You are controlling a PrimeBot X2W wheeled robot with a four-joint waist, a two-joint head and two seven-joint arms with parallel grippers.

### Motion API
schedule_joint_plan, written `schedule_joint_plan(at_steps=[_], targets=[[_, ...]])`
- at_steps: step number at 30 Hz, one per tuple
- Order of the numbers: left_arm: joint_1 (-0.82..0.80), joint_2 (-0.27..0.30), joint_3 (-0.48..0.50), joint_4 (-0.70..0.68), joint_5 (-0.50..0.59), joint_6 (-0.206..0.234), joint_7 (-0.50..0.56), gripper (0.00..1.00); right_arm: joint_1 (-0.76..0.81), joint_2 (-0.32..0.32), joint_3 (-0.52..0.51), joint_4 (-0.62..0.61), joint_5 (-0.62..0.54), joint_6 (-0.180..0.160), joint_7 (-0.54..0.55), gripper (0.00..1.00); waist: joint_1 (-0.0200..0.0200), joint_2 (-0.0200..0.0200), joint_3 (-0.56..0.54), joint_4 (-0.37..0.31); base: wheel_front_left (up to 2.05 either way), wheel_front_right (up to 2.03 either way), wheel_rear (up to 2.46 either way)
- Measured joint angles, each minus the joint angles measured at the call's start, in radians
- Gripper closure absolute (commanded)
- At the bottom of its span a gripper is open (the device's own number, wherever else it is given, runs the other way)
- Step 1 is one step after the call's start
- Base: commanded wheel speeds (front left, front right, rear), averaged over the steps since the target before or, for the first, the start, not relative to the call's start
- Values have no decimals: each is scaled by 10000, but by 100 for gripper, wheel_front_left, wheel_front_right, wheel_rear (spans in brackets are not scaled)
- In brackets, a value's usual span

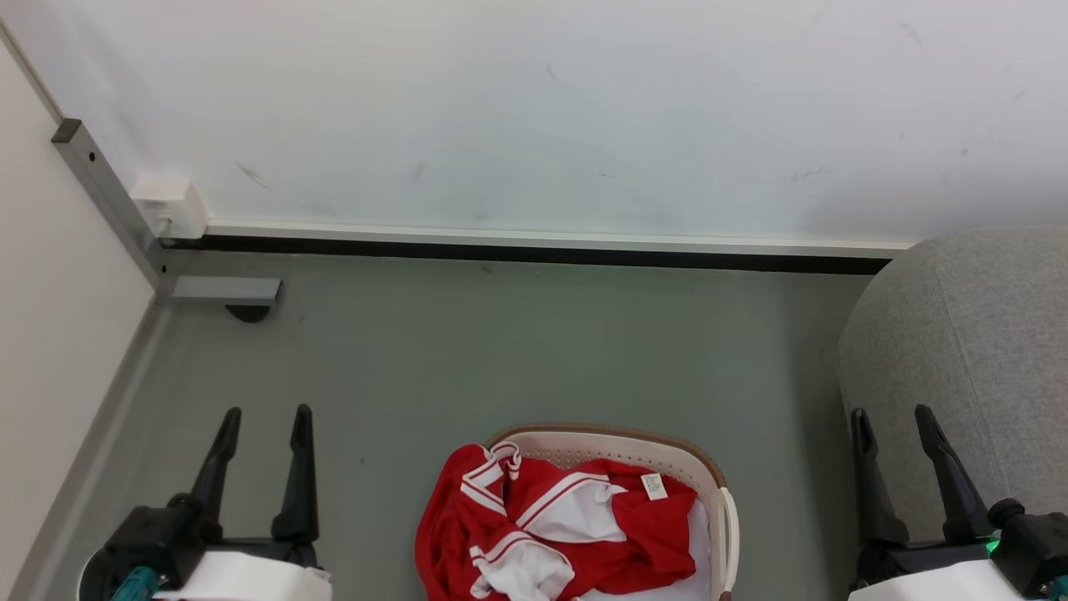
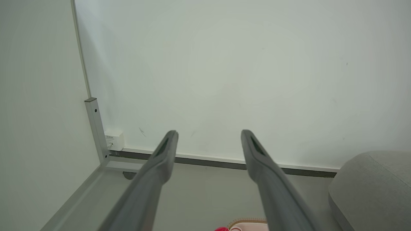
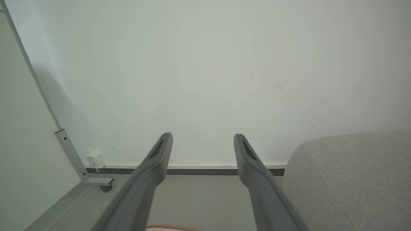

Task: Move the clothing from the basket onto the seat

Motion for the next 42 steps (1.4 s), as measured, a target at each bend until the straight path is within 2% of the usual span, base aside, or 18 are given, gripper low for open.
schedule_joint_plan(at_steps=[19,42], targets=[[-64,-192,318,8,1319,-291,-380,0,6,-17,84,-163,-1030,6,-339,0,0,0,48,15,0,0,0],[-163,-447,773,-38,1124,-575,-380,0,-1,-21,21,-324,-851,17,-353,0,0,0,139,-206,0,0,0]])
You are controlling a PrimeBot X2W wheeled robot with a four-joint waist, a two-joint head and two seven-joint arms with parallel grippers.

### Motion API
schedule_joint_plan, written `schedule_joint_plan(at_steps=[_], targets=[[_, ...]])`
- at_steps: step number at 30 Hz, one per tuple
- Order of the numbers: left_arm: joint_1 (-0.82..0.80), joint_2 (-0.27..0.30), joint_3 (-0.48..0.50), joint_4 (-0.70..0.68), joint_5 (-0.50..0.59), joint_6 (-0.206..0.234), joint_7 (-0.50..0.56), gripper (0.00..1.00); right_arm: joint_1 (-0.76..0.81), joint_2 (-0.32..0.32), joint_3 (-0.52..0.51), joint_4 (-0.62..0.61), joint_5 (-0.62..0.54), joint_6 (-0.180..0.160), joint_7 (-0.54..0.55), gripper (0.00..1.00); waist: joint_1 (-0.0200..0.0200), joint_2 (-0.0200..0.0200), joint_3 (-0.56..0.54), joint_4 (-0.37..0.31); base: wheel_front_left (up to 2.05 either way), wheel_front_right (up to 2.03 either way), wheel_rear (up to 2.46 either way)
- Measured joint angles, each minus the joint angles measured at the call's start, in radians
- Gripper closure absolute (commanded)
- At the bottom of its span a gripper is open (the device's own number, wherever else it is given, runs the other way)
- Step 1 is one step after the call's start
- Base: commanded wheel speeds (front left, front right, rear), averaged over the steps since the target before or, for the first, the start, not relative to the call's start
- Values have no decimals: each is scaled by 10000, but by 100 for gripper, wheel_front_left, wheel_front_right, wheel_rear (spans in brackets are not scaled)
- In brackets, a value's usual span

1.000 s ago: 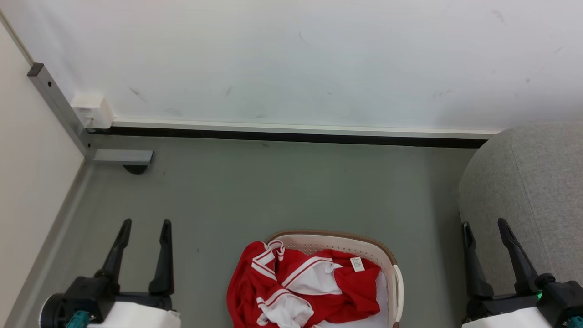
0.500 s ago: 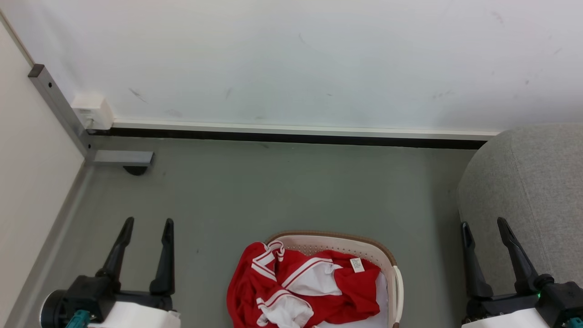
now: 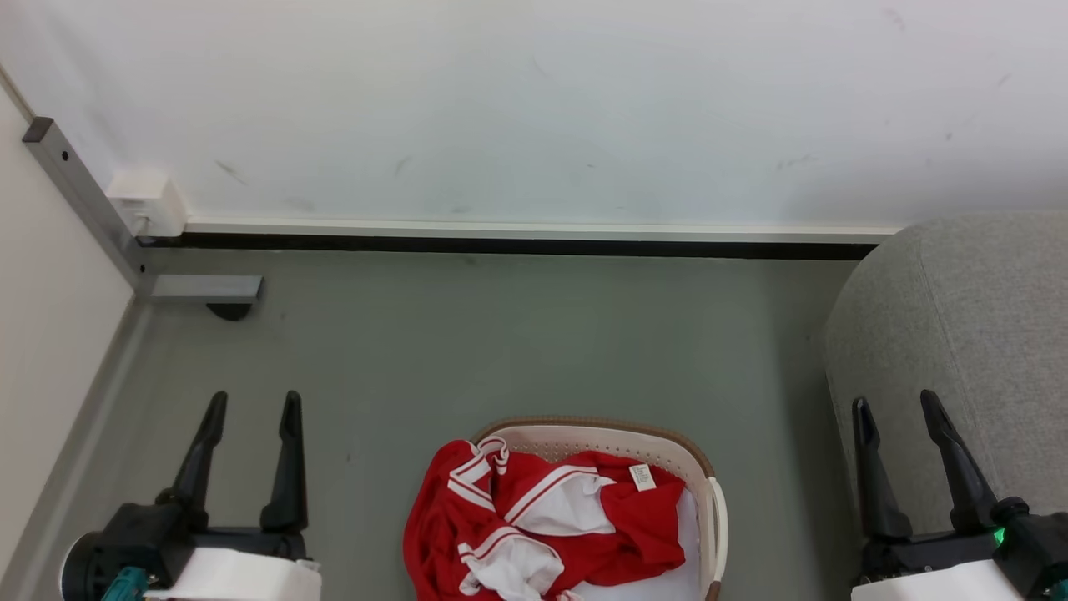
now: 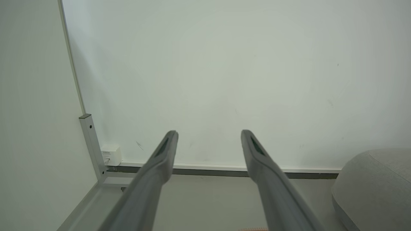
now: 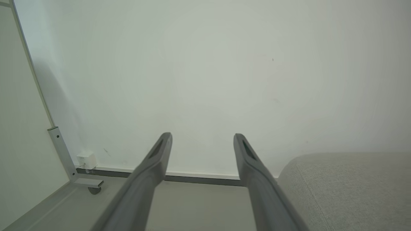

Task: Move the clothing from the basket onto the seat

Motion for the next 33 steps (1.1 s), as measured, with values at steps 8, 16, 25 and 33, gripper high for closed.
schedule_joint_plan(at_steps=[8,16,25,33], targets=[[-210,-79,71,-23,-113,-59,0,0,-209,-4,-198,-288,46,0,0,0,0,0,341,-397,0,0,0],[-700,-104,-121,4,-297,-132,0,0,-581,-4,-374,-673,65,0,-2,0,0,0,1086,-914,0,0,0],[-1700,387,-656,623,-387,-190,0,0,-1205,-12,-447,-1145,336,0,-2,0,1,0,2382,-1719,0,0,0],[-2883,1127,-1584,2240,-614,-213,851,0,-1669,-21,-541,-1482,748,0,-2,0,1,0,3577,-2620,0,0,0]])
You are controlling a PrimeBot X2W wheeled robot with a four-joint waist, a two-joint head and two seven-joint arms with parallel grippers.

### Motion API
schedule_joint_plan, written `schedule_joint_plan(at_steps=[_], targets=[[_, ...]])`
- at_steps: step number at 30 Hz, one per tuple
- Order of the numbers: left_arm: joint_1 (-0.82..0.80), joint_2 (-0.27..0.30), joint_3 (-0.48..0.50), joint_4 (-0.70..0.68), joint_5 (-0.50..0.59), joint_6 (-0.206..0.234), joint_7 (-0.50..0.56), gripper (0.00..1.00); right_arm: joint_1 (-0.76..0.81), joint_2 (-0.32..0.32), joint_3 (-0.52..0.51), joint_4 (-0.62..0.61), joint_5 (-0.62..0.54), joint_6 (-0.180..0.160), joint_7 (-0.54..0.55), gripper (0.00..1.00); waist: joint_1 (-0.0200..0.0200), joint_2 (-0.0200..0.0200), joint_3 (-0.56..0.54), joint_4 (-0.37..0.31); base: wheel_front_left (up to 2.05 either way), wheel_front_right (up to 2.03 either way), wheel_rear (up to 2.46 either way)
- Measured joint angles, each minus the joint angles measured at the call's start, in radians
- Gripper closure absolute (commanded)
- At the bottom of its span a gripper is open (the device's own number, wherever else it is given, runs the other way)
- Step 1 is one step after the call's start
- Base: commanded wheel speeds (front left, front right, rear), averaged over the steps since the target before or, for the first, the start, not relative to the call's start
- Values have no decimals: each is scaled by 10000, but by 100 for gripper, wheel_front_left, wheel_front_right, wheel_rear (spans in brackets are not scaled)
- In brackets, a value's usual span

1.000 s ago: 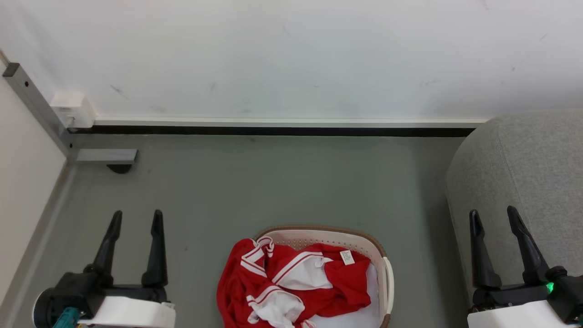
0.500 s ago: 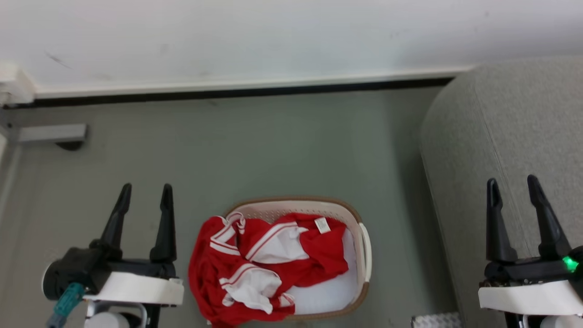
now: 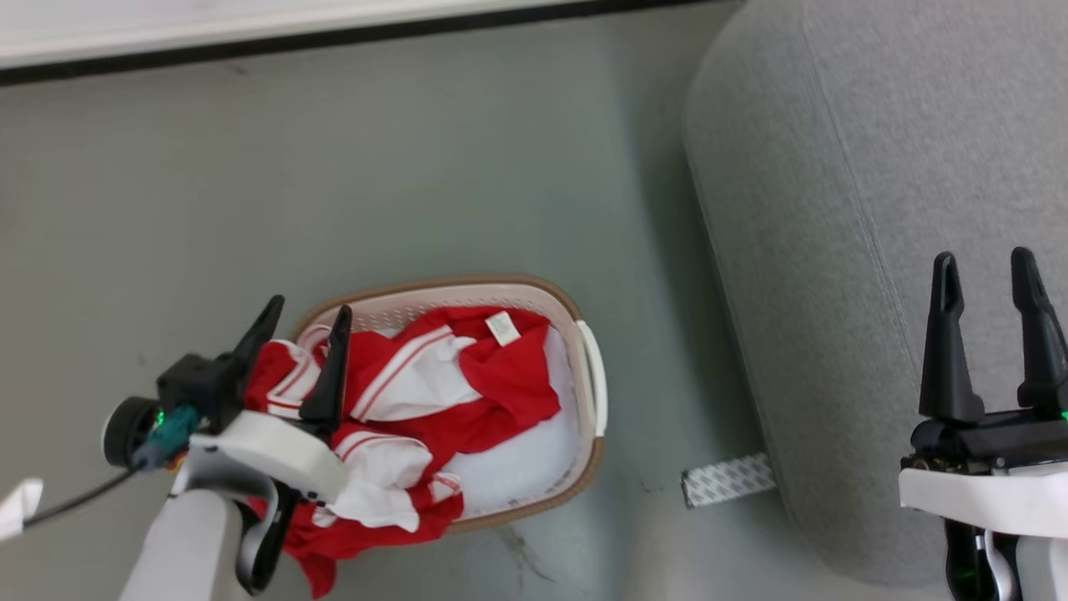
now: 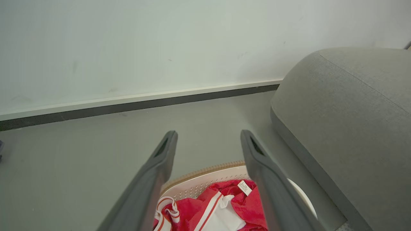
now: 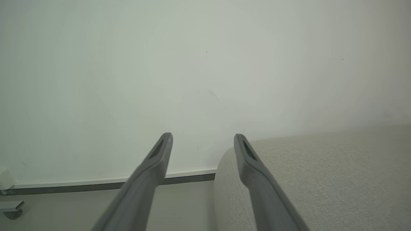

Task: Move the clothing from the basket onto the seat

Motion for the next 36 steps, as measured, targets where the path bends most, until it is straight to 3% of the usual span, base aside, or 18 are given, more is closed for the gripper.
schedule_joint_plan(at_steps=[19,23,36], targets=[[-2385,2429,-3774,3066,-959,-2,5683,0,-830,-6,23,-236,1200,0,0,0,0,0,2424,-1755,0,0,0],[-2922,3104,-4477,3615,-715,-2,6748,0,-972,-6,130,-221,1490,2,0,0,1,0,2957,-2099,0,0,0],[-3554,3789,-5722,4598,345,59,8318,0,-1151,-4,391,-100,1839,2,0,0,0,0,3556,-2640,0,0,0]])
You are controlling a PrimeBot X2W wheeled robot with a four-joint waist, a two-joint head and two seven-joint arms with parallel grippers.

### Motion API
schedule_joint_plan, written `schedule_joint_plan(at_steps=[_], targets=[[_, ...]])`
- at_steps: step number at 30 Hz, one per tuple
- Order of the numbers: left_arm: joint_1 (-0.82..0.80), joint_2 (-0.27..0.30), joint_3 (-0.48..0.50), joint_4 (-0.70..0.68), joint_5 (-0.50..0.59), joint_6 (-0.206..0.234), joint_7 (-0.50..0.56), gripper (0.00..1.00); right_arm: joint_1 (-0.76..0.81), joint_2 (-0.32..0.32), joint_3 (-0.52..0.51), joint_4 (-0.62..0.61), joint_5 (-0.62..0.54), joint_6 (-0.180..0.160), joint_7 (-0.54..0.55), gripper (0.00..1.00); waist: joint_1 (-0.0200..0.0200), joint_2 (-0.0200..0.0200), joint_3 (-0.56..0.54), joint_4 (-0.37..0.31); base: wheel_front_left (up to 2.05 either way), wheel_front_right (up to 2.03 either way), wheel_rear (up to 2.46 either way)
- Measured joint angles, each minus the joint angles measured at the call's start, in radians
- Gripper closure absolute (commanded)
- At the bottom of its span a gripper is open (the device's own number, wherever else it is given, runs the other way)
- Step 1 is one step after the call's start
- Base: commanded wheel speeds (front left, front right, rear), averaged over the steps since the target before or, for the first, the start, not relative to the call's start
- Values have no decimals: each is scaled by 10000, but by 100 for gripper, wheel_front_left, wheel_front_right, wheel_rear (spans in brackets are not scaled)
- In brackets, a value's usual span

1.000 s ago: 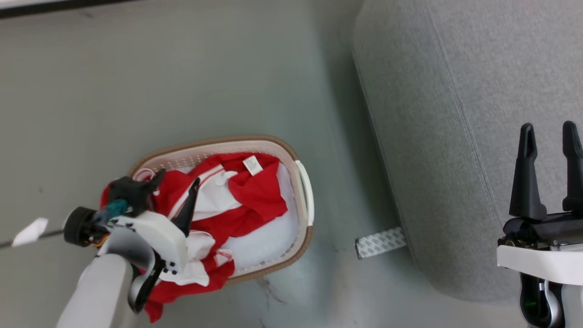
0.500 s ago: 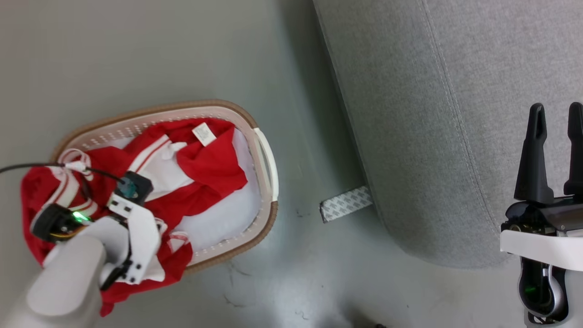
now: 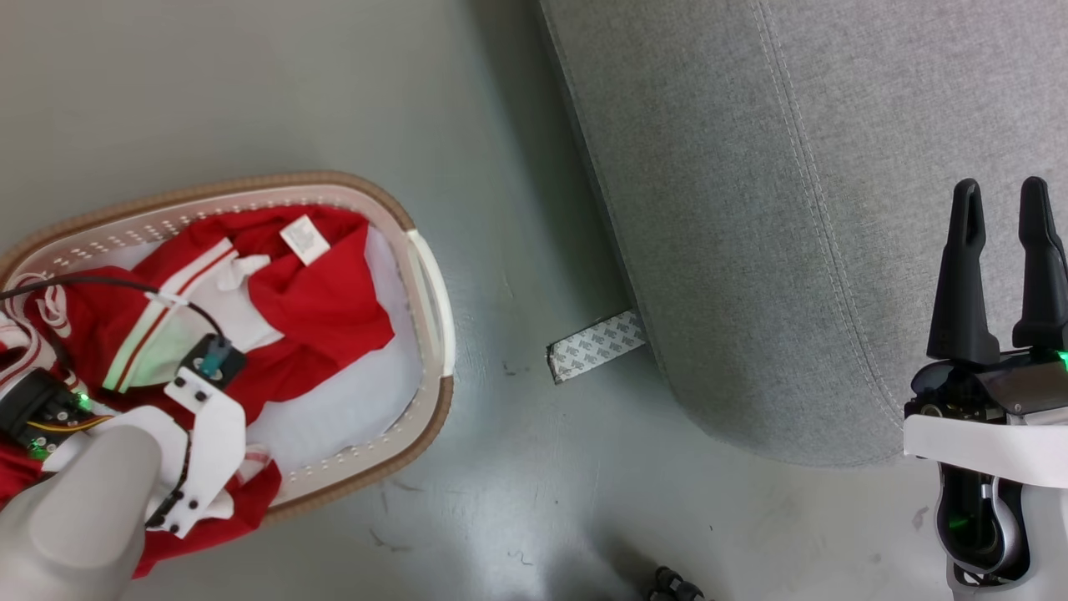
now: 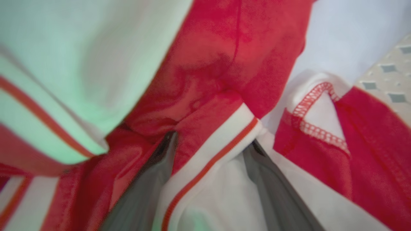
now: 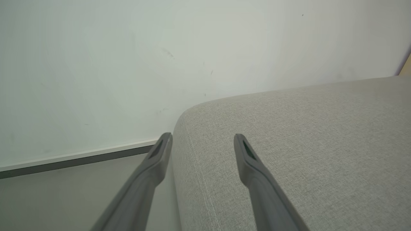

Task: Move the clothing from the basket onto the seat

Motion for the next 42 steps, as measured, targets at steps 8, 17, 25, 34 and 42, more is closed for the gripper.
schedule_joint_plan(at_steps=[8,17,25,34,42], targets=[[-284,-244,-579,470,167,-8,182,100,-40,0,69,128,48,0,0,0,0,0,-63,-24,0,0,0],[-561,-784,-955,1158,-261,-36,-1030,100,-37,0,-119,211,-94,-2,0,0,-1,0,-608,171,0,0,0],[-834,-1653,-1749,1210,-1333,-61,-3091,100,33,10,-420,245,-794,0,0,0,-1,0,-1645,923,0,0,0],[-688,-2483,-1708,600,-2775,-61,-5145,100,549,8,-734,405,-1613,0,0,0,-1,0,-3163,2083,0,0,0],[166,-2556,-1070,-1406,-3570,274,-5960,100,1181,13,-823,541,-2069,0,0,0,-2,0,-4523,3225,0,0,0]])
